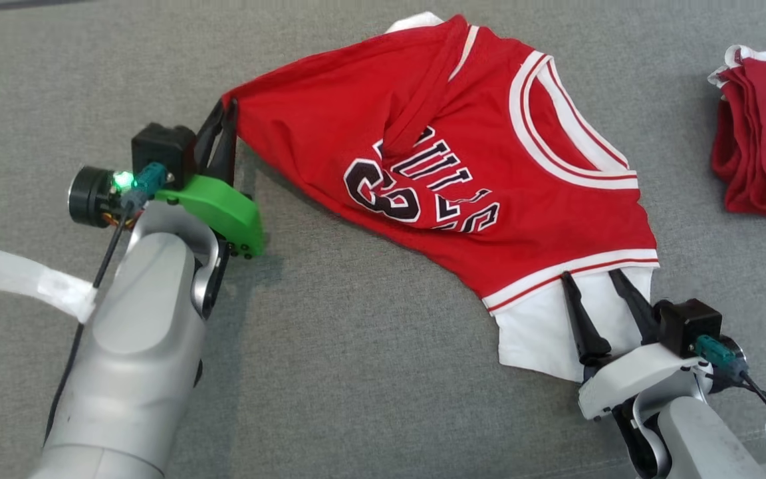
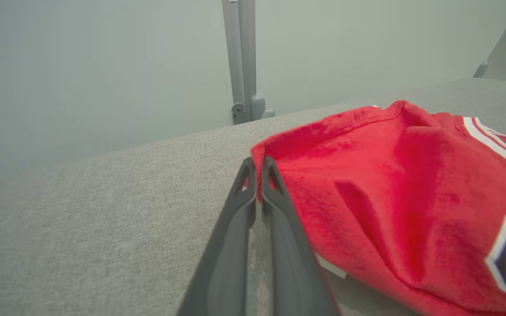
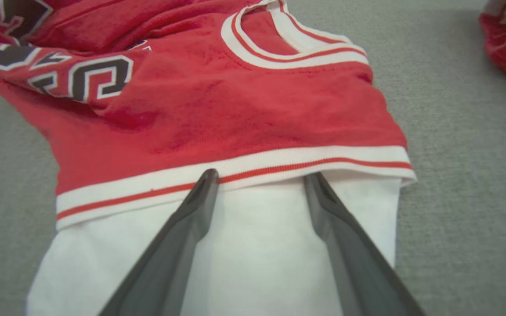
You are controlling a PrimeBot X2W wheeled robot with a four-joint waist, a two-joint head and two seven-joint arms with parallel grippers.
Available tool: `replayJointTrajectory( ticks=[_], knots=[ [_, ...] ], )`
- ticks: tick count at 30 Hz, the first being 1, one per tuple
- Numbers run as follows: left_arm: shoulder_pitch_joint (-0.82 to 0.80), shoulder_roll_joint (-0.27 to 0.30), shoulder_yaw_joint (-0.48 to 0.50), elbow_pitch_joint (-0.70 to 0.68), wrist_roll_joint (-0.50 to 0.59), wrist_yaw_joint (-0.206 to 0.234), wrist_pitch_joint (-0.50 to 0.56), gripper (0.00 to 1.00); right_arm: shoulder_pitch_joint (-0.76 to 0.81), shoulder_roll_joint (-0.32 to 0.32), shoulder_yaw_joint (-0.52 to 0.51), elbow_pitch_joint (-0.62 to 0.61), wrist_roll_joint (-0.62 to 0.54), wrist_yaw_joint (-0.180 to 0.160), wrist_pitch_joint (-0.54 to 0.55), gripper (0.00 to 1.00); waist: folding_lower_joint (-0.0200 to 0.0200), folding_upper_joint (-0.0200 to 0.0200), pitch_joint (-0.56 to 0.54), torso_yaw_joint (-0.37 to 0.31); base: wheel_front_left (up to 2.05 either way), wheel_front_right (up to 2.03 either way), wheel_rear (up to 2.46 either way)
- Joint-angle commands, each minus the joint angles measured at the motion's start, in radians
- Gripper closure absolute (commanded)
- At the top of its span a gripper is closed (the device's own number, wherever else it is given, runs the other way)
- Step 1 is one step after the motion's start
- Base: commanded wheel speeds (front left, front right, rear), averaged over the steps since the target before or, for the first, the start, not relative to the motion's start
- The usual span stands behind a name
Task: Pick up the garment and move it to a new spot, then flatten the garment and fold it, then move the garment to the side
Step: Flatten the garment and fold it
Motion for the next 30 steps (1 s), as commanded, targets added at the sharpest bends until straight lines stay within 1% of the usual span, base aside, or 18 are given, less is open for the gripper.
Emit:
replayJointTrajectory(
  ticks=[1,5,7,11,15,18,20,25,30],
  knots=[
    [0.071,-0.004,0.013,-0.048,0.007,0.011,0.0,1.0,0.032,0.004,-0.001,0.014,0.004,0.0,0.003,0.0,0.0,0.0,-0.105,0.061,0.0,0.0,0.0],
    [0.212,-0.014,0.041,-0.152,0.01,0.032,0.0,1.0,0.075,0.015,-0.004,0.033,0.007,0.0,0.002,0.0,0.0,0.0,-0.186,0.107,0.0,0.0,0.0],
    [0.289,-0.021,0.048,-0.193,0.011,0.031,0.0,1.0,0.097,0.023,-0.006,0.041,0.007,0.0,0.002,0.0,0.0,0.0,-0.22,0.13,0.0,0.0,0.0],
    [0.432,-0.031,0.077,-0.287,-0.002,0.053,0.0,1.0,0.131,0.033,-0.011,0.052,0.007,0.0,0.002,0.0,0.0,0.0,-0.272,0.165,0.0,0.0,0.0],
    [0.568,-0.039,0.077,-0.359,-0.009,0.062,0.0,1.0,0.158,0.044,-0.018,0.058,0.007,0.0,0.002,0.0,0.0,0.0,-0.313,0.192,0.0,0.0,0.0],
    [0.653,-0.042,0.059,-0.384,-0.026,0.067,0.0,1.0,0.174,0.05,-0.026,0.062,0.008,0.0,0.002,0.0,0.0,0.0,-0.336,0.209,0.0,0.0,0.0],
    [0.676,-0.044,0.054,-0.384,-0.035,0.068,0.0,1.0,0.179,0.052,-0.027,0.063,0.008,0.0,0.002,0.0,0.0,0.0,-0.342,0.213,0.0,0.0,0.0],
    [0.722,-0.046,0.047,-0.375,-0.053,0.092,0.0,1.0,0.174,0.059,-0.015,0.067,0.005,0.0,0.002,0.0,0.0,0.0,-0.347,0.204,0.0,0.0,0.0],
    [0.671,-0.047,0.059,-0.364,-0.047,0.107,0.0,1.0,0.159,0.046,-0.012,0.055,0.004,0.0,0.002,0.0,0.0,0.0,-0.324,0.174,0.0,0.0,0.0]
  ],
)
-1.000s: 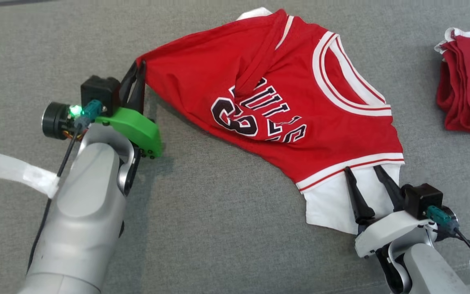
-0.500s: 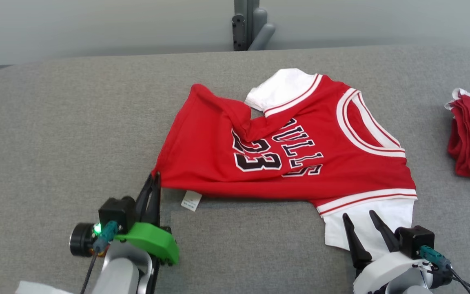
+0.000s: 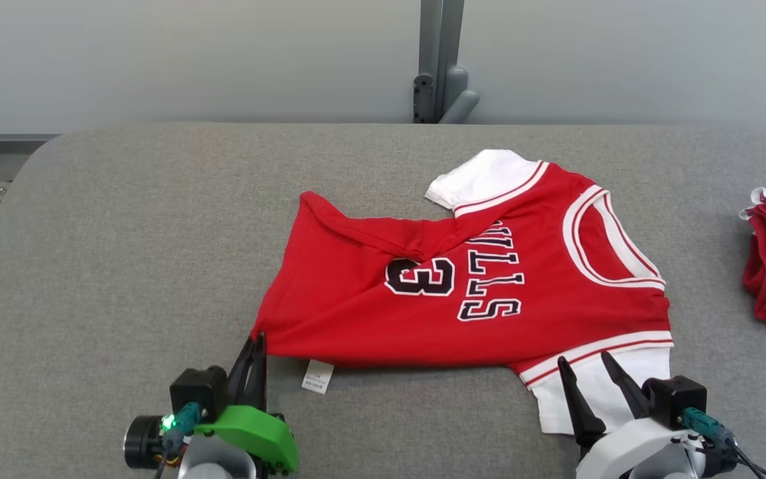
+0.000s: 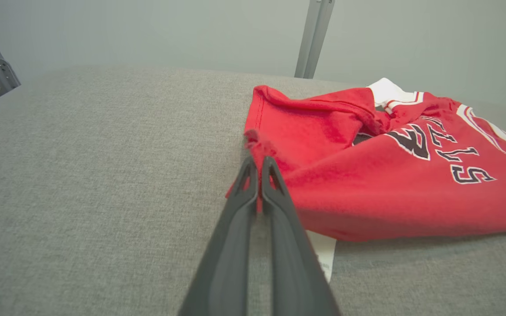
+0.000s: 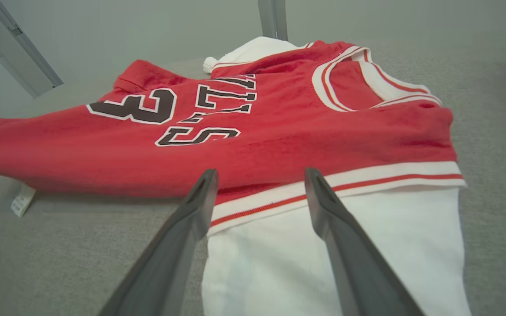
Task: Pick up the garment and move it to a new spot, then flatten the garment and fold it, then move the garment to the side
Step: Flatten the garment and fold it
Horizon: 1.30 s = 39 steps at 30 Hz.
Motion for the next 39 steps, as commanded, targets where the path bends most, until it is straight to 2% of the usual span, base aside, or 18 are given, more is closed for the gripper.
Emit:
replayJointTrajectory(
  ticks=[1,9,12,13,14,15,20,30,39],
  knots=[
    [-0.035,0.003,0.006,0.009,0.009,0.008,0.0,1.0,-0.015,-0.006,0.0,-0.003,-0.002,0.0,0.0,0.0,0.0,0.0,0.023,-0.024,0.0,0.0,0.0],
    [-0.204,0.009,0.041,0.18,0.007,0.039,0.0,1.0,-0.057,-0.027,0.012,-0.006,-0.002,0.0,0.0,0.0,0.0,0.0,0.102,-0.106,0.0,0.0,0.0],
    [-0.269,0.009,0.052,0.26,-0.005,0.036,0.0,1.0,-0.072,-0.028,0.02,-0.007,0.001,0.0,0.0,0.0,0.0,0.0,0.12,-0.138,0.0,0.0,0.0],
    [-0.287,0.008,0.058,0.283,-0.009,0.035,0.0,0.82,-0.075,-0.028,0.021,-0.006,0.0,0.0,0.0,0.0,0.0,0.0,0.122,-0.147,0.0,0.0,0.0],
    [-0.301,0.008,0.061,0.304,-0.011,0.034,0.0,0.51,-0.077,-0.028,0.021,-0.005,0.0,0.0,0.0,0.0,0.0,0.0,0.122,-0.154,0.0,0.0,0.0],
    [-0.315,0.007,0.069,0.318,-0.016,0.035,0.0,0.0,-0.077,-0.027,0.02,-0.004,0.001,0.0,0.0,0.0,0.0,0.0,0.12,-0.16,0.0,0.0,0.0],
    [-0.329,0.006,0.106,0.319,-0.007,0.047,0.0,0.0,-0.061,-0.024,0.007,-0.002,0.004,0.0,0.0,0.0,0.0,0.0,0.09,-0.166,0.0,0.0,0.0],
    [-0.141,0.021,0.191,0.157,0.052,0.028,0.0,0.0,-0.022,-0.003,-0.032,-0.04,-0.028,0.0,0.0,0.0,0.0,0.0,-0.002,-0.132,0.0,0.0,0.0],
    [0.071,0.013,0.232,-0.026,0.124,-0.023,0.0,0.0,0.027,0.025,-0.107,-0.092,-0.082,0.0,0.0,0.0,0.0,0.0,-0.054,-0.111,0.0,0.0,0.0]
  ],
)
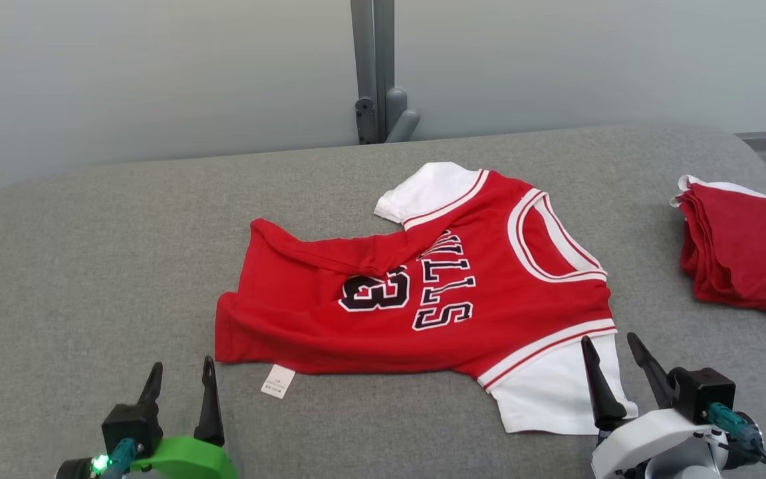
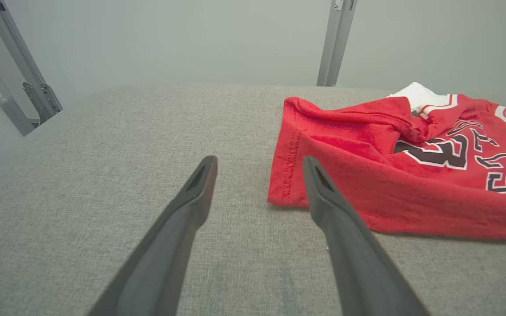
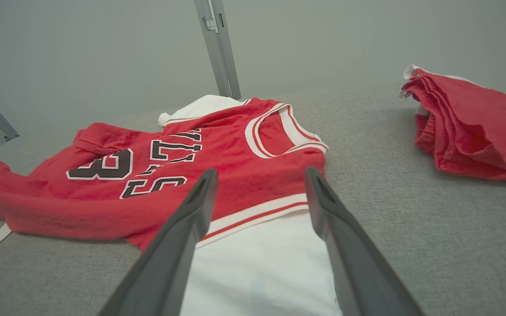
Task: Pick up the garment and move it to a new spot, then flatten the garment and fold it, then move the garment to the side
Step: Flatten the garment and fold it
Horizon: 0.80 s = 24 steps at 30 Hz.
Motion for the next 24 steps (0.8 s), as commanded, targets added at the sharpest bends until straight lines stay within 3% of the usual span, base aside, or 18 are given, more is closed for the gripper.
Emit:
replayJointTrajectory(
  ticks=[1,12,24],
  knots=[
    [0.033,-0.002,0.007,-0.026,0.014,-0.009,0.0,0.0,0.017,0.001,-0.012,-0.009,-0.012,0.0,0.0,0.0,0.0,0.0,-0.018,0.009,0.0,0.0,0.0],
    [0.151,-0.013,0.003,-0.102,0.038,-0.032,0.0,0.0,0.063,0.019,-0.037,-0.013,-0.041,0.0,0.0,0.0,0.0,0.0,-0.026,0.0,0.0,0.0,0.0],
    [0.134,-0.013,-0.024,-0.094,0.013,-0.008,0.0,0.0,0.06,0.012,-0.046,0.073,-0.075,0.0,0.0,0.0,0.0,0.0,0.005,-0.003,0.0,0.0,0.0]
  ],
)
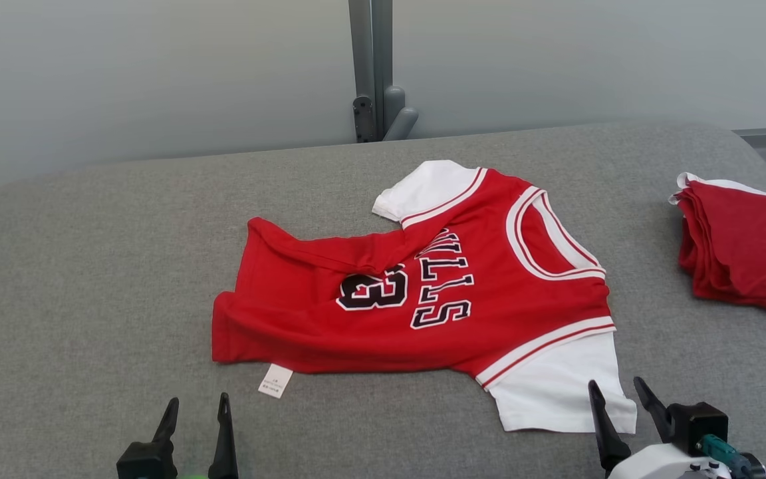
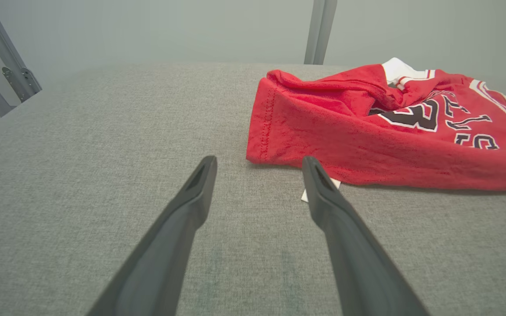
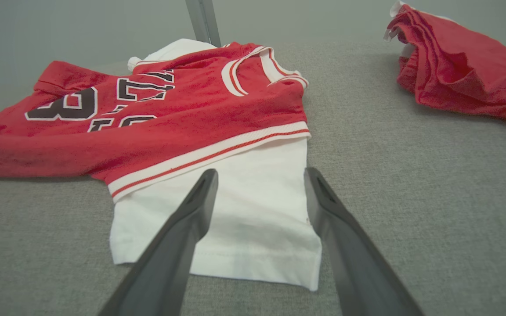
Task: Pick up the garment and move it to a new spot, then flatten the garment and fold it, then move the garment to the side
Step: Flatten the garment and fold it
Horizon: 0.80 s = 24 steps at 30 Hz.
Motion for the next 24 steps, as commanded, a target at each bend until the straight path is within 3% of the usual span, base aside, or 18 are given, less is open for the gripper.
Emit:
replayJointTrajectory(
  ticks=[1,8,20,21,22,24],
  knots=[
    [0.001,0.002,-0.004,0.011,-0.004,0.008,0.0,0.0,0.007,-0.008,-0.003,0.031,-0.012,0.0,0.0,0.0,0.0,0.0,0.005,0.0,0.0,0.0,0.0],
    [0.012,0.002,-0.017,0.045,-0.021,0.013,0.0,0.0,-0.01,-0.02,-0.033,0.177,-0.043,0.0,0.0,0.0,0.0,0.0,0.012,0.005,0.0,0.0,0.0],
    [-0.01,0.002,-0.022,0.056,-0.013,0.01,0.0,0.0,-0.06,-0.007,-0.021,0.259,-0.032,0.0,0.0,0.01,0.0,0.0,0.015,0.019,0.0,0.0,0.0],
    [-0.011,0.002,-0.022,0.057,-0.014,0.008,0.0,0.0,-0.065,-0.006,-0.015,0.268,-0.029,0.0,0.0,0.63,0.0,0.0,0.016,0.02,0.0,0.0,0.0],
    [-0.013,0.002,-0.022,0.055,-0.02,0.005,0.0,0.0,-0.07,-0.006,-0.012,0.271,-0.026,0.0,0.0,1.0,0.0,0.0,0.017,0.021,0.0,0.0,0.0],
    [-0.016,0.002,-0.025,0.051,-0.028,-0.003,0.0,0.0,-0.079,-0.015,-0.014,0.258,-0.016,0.0,0.0,1.0,0.0,0.0,0.02,0.02,0.0,0.0,0.0]
  ],
)
